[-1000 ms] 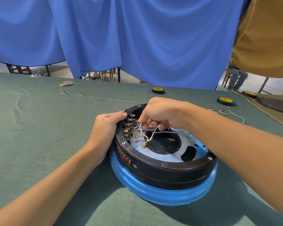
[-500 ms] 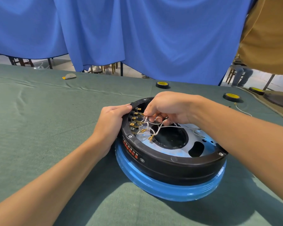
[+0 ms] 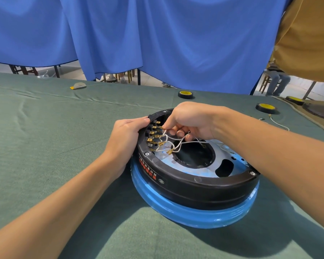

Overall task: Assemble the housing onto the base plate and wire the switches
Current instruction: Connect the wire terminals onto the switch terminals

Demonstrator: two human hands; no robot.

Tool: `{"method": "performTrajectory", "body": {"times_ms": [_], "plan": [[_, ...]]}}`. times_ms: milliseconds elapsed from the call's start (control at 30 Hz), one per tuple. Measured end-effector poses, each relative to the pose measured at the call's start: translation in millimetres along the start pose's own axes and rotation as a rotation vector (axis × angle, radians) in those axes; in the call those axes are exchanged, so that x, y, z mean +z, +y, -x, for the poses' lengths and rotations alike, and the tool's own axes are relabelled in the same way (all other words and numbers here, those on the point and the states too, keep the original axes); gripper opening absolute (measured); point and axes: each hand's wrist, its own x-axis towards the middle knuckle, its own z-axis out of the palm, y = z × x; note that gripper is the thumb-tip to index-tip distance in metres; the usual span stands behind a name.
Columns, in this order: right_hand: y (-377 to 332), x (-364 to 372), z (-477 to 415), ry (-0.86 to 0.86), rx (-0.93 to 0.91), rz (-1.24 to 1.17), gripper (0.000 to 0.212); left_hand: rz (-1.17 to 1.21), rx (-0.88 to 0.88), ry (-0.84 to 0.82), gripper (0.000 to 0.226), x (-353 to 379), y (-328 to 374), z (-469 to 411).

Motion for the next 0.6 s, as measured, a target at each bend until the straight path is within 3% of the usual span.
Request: {"method": "performTrajectory", "body": {"times_ms": [367,600], "plan": [[-6,13,8,0.158,0.02,0.033,0.016,-0.035,-0.016,0.01,0.028,-1,0,-1],[-9,14,9,0.145,0.042,0.001,0.012,-0.062,-0.008,0.006,0.034,0,1,0]]}}
